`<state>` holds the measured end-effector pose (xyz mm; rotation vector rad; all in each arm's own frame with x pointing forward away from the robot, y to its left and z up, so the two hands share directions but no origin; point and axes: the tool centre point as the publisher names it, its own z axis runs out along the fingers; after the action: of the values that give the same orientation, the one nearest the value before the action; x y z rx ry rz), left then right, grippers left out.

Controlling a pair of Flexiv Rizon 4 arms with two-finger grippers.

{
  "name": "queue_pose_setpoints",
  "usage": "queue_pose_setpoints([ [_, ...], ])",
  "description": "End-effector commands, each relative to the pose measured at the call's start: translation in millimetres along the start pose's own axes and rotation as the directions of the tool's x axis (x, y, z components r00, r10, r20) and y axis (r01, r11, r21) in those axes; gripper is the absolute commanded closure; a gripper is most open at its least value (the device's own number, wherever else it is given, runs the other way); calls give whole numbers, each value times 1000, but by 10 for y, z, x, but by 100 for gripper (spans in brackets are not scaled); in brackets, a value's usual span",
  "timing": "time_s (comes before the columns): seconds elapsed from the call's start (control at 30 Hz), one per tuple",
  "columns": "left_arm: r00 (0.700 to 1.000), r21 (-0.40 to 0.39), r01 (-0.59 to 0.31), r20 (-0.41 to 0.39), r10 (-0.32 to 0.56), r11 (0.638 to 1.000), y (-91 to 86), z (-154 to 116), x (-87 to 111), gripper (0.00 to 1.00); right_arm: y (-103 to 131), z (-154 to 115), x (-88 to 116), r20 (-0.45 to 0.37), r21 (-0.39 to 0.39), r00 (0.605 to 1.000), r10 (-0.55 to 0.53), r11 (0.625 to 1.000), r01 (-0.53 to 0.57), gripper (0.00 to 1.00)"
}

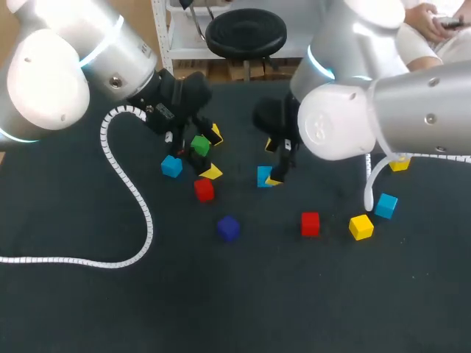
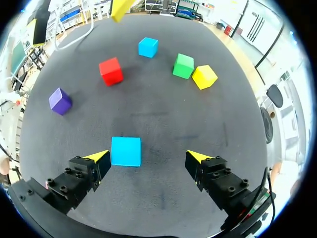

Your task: Place the blue cubes, place green cubes on the blue cubes, place the yellow cubes on the green cubes, then place the red cubes on the yellow cubes, and place purple cube on the red cubes.

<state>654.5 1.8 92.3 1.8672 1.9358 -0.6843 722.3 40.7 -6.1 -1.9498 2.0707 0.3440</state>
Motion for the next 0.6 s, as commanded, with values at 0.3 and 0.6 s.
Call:
queue_pose_setpoints([
  [0.3,1000,3,-2,1,2,1000,15,-1,5,0,-90,105,-9,49,-40,999,10,999,-8,0],
  [0.6,1000,3,-2,1,2,1000,15,-1,5,0,-153,136,-77,54,-46,998,-23,999,25,0],
])
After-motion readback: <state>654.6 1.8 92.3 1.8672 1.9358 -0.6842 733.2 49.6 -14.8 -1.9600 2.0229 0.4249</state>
